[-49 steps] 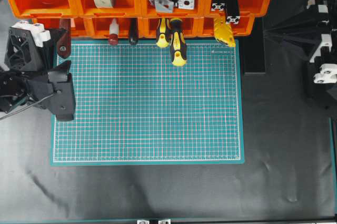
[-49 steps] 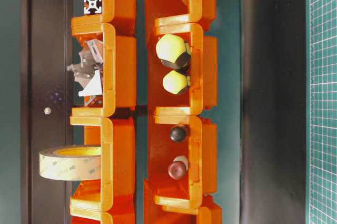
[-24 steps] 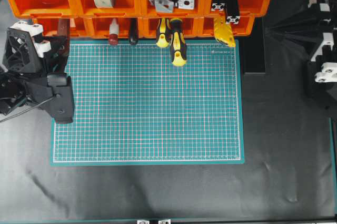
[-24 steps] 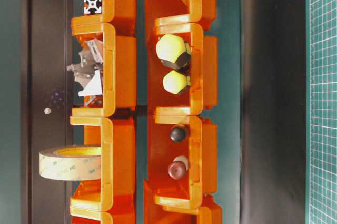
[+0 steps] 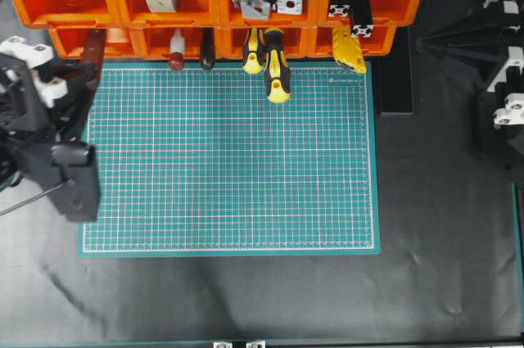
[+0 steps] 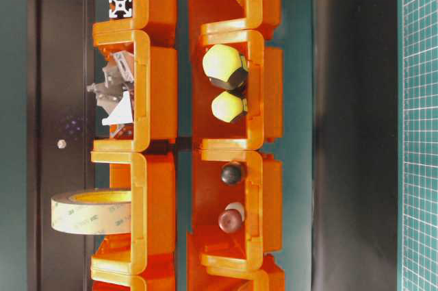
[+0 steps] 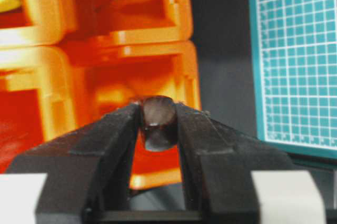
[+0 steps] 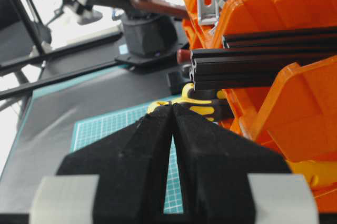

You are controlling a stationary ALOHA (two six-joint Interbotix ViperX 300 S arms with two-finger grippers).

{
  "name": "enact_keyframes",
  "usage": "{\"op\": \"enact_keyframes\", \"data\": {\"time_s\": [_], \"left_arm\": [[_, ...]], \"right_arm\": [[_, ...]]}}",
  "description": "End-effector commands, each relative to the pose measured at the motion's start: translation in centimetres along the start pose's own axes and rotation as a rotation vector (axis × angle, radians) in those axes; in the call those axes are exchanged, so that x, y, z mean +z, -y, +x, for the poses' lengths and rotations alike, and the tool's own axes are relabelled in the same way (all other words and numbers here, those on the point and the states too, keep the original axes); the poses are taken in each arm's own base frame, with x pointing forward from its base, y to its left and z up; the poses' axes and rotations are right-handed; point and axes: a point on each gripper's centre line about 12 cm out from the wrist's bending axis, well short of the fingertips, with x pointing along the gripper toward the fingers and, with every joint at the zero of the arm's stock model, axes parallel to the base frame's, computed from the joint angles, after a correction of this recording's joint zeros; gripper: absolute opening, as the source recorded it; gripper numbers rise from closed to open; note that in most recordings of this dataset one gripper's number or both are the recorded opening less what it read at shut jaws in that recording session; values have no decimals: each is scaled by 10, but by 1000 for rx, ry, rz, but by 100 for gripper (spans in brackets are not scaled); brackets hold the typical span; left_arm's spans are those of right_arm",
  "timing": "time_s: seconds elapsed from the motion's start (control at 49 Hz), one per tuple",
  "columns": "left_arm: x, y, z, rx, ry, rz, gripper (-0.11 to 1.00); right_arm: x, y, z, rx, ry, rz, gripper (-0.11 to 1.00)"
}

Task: Pick scraper from container rack with left arm.
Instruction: 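Pull the scraper out of the rack with the left gripper, then swing the held scraper over the mat and lower it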

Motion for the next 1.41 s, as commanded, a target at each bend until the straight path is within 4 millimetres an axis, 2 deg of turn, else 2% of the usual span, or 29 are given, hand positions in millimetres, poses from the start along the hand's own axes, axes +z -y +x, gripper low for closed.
{"op": "enact_keyframes", "data": {"time_s": [0.0, 0.306, 0.51, 0.653, 0.796, 0.939, 1.061, 1.225, 1.388], "left_arm": [[7, -15, -22, 6, 30, -48, 22], [25, -36, -77, -14, 87, -116, 21], [48, -51, -126, -98, 252, -82, 21], [69, -41, -136, -124, 363, 23, 21], [90, -25, -124, -120, 436, 134, 21], [104, -5, -92, -97, 425, 244, 21], [110, 14, -58, -89, 399, 334, 21], [119, 36, -26, -128, 468, 393, 21], [114, 52, 11, -168, 468, 415, 21]], "right_arm": [[11, -2, 1, 2, 25, -1, 1], [11, -2, -1, 4, 31, -1, 1], [12, -2, -2, 5, 38, -1, 1], [12, -2, -2, 5, 37, 0, 1], [12, -2, -2, 5, 37, 2, 1], [14, -3, -4, 8, 49, 2, 1], [17, -3, -6, 11, 60, 3, 1], [23, -4, -10, 14, 85, 3, 1], [24, -5, -13, 12, 67, 25, 1]]}}
